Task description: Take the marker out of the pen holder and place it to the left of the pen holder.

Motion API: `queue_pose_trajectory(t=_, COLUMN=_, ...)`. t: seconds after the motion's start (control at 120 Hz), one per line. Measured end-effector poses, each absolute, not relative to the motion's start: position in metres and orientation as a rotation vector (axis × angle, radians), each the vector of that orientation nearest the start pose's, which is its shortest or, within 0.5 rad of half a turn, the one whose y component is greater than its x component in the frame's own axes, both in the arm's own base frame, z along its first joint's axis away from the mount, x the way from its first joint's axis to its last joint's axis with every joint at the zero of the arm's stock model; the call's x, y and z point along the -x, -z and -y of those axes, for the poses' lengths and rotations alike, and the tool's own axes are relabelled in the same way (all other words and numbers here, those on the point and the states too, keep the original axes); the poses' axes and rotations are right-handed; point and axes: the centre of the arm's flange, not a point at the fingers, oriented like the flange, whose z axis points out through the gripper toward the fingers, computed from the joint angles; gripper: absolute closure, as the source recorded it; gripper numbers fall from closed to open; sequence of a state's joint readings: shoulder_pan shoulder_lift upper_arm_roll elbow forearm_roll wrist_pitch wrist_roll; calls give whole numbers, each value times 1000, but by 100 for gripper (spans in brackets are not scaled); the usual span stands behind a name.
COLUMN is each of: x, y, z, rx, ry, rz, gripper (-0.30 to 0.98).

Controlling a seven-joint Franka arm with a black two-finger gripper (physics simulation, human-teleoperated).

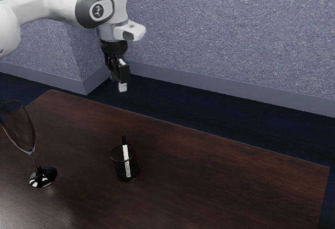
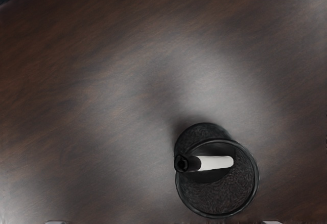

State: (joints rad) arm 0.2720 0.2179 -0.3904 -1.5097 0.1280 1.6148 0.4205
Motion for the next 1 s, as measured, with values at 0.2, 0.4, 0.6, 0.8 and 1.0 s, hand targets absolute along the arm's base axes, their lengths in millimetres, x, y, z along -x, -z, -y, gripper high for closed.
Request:
queue_pose_trajectory(t=0.2, x=-621, y=-494, z=30, rx=2939, ry=-282, rz=-1016, gripper=8)
queue_pose_trajectory(t=0.4, x=-644, y=-373, z=-18, rx=2991, ry=-563, rz=-1064, gripper=3)
queue_pose_trajectory(t=0.6, x=-664, y=-323, z=-16, rx=3148, ry=-578, rz=-1173, gripper=1)
queue_pose_trajectory(t=0.8, x=-677, y=-305, z=-21, rx=3230, ry=-529, rz=-1291, gripper=0)
queue_pose_trajectory(t=1.0, x=-665, y=-304, z=-19, rx=3242, ry=-631, rz=-1385, gripper=0)
